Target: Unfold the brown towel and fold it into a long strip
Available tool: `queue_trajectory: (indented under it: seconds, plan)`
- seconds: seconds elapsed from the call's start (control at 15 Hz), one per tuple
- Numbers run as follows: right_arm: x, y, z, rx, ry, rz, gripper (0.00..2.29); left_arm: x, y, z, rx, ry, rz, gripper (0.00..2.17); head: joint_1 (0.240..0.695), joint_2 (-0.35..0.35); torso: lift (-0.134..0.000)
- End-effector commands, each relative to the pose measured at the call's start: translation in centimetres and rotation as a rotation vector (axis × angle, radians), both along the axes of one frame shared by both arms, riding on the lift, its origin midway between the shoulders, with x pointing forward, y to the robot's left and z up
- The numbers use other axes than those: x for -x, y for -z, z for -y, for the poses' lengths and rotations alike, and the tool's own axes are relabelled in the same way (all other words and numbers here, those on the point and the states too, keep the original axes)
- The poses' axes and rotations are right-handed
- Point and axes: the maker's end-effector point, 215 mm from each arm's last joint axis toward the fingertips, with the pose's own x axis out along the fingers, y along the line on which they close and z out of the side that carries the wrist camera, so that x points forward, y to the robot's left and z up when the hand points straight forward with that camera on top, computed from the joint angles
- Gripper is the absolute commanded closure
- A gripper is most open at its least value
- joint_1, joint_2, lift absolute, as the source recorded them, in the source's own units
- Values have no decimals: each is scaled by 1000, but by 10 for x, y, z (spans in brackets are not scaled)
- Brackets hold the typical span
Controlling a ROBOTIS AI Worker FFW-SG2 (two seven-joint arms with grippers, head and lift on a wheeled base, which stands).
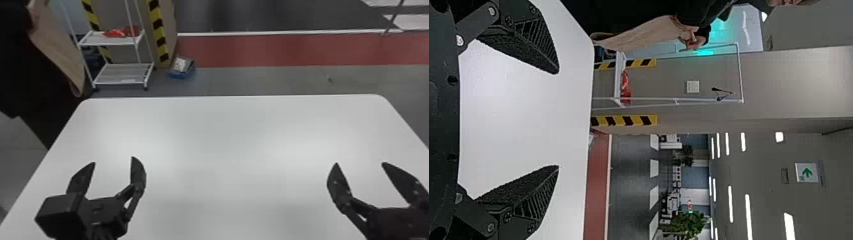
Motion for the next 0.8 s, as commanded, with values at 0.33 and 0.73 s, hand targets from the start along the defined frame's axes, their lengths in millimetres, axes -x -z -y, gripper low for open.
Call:
queue_trajectory:
  seconds: [0.33,0.73]
  plan:
    - [2,-1,0,0,0,-1,103,1,1,2,2,3,-2,225,695,58,-124]
    - [2,-3,0,0,-1,3,103,1,0,2,3,4,-4,225,695,59,-124]
